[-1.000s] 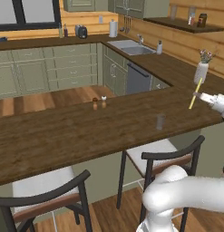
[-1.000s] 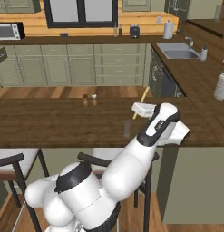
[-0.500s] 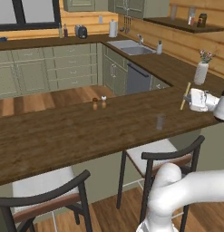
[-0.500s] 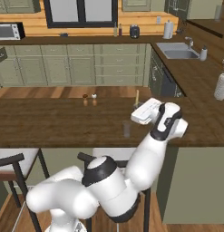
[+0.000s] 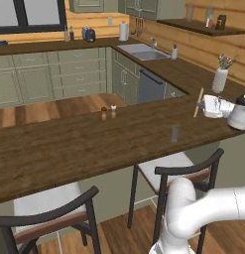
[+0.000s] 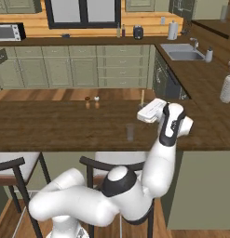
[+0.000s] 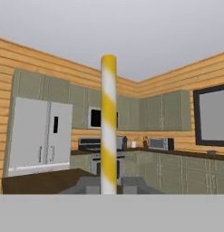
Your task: Take a straw from the drawer in front and place it inside the glass cup on the dining counter.
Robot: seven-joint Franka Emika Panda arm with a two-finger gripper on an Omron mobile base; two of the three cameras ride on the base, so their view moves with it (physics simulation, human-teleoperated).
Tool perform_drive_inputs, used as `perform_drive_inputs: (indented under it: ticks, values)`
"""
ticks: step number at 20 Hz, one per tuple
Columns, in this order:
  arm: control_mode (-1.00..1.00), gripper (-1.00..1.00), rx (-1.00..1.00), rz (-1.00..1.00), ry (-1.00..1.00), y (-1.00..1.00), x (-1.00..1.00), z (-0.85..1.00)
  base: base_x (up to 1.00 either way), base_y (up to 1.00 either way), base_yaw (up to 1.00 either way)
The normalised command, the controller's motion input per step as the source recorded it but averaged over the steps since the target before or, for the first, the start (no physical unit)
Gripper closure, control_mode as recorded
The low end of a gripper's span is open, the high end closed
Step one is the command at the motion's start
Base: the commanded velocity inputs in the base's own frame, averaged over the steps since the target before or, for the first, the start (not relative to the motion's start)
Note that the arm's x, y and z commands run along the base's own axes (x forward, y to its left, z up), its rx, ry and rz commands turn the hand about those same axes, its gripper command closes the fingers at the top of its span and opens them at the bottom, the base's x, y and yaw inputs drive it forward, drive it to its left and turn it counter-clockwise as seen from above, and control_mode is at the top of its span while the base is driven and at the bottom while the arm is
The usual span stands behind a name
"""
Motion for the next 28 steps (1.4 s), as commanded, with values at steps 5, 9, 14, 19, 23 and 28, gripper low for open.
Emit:
perform_drive_inputs:
  ticks: [5, 9, 14, 19, 23, 28]
  values:
    - [-1.00, 1.00, -0.02, 0.00, 0.14, 0.13, 0.00, -0.09, 0.00, 0.00, 0.00]
    - [-1.00, 1.00, -0.13, 0.00, 0.06, 0.59, 0.00, -0.22, 0.00, 0.00, 0.00]
    - [-1.00, 1.00, -0.12, 0.00, 0.00, 0.50, 0.00, -0.46, 0.00, 0.00, 0.00]
    - [-1.00, 1.00, 0.02, 0.00, -0.03, -0.04, 0.00, -0.44, 0.00, 0.00, 0.00]
    - [-1.00, 1.00, 0.15, 0.00, -0.02, 0.00, 0.21, -0.03, 0.00, 0.00, 0.00]
    - [-1.00, 1.00, 0.15, 0.00, -0.01, 0.00, 0.29, 0.04, 0.00, 0.00, 0.00]
